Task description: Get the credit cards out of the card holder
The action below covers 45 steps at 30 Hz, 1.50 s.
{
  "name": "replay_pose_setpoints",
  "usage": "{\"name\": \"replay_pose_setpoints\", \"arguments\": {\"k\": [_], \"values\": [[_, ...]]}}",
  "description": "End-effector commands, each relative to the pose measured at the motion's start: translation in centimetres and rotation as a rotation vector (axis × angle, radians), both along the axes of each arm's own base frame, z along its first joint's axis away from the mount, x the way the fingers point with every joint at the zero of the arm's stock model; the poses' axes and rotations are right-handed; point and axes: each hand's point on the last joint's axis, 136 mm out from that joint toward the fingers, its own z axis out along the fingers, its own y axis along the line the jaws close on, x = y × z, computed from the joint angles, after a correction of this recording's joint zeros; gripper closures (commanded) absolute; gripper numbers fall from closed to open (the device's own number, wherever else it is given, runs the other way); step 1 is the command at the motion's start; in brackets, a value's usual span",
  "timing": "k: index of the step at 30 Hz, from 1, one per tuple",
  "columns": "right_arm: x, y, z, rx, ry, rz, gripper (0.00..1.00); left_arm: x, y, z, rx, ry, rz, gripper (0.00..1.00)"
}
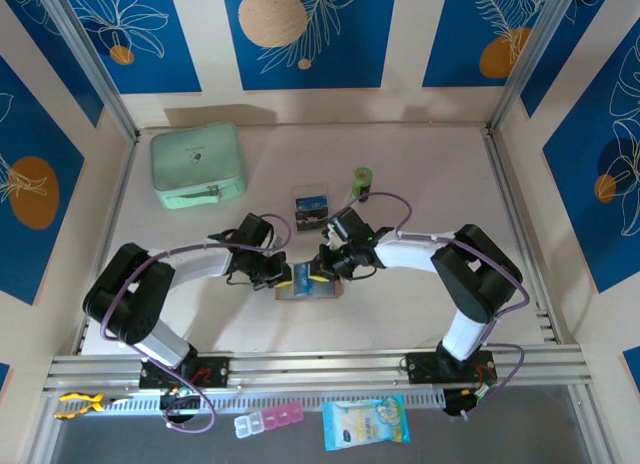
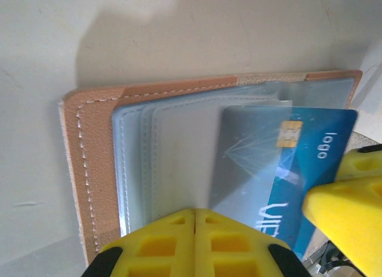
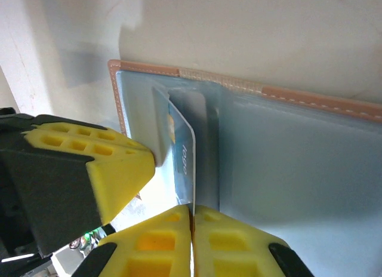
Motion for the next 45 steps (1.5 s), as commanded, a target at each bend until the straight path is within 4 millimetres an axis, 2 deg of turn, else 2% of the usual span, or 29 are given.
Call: {"name": "replay_pose_setpoints", "arguments": {"k": [1, 13, 16, 26, 30, 35, 39, 45], "values": [[-0.5, -1.4, 0.3, -0.044, -0.014, 0.008, 0.92, -0.7, 0.7, -1.2, 0.056, 0.031, -0.006, 1.0], [0.6, -2.8, 3.4, -0.114, -0.143, 0.077, 0.99, -0.4, 0.5, -0.2, 0.035, 0.008, -0.001, 1.0], [1.0, -3.5, 4.0, -0.152, -0.205, 0.132, 0.99, -0.3, 0.4, 0.3, 0.026, -0.007, 0.0, 0.97], [2.3, -5.7, 5.6, -0.337, -0.487, 0.536, 1.0, 0.1, 0.4, 1.9, 0.011, -0.047, 0.008, 0.92], [2.9, -5.8, 6.1, -0.359, -0.572, 0.72, 1.0, 0.1, 0.4, 2.3, 0.009, -0.056, 0.01, 0.91], [4.7, -5.6, 6.9, -0.426, -0.718, 0.932, 1.0, 0.3, 0.6, 2.5, 0.013, -0.065, 0.017, 0.91], [7.8, -6.4, 6.8, -0.593, -0.813, 1.06, 1.0, 0.5, 0.7, 2.4, 0.013, -0.064, 0.019, 0.9], [11.3, -5.6, 8.4, -0.552, -0.867, 1.132, 1.0, 0.9, 1.0, 2.5, 0.009, -0.067, 0.029, 0.9]]}}
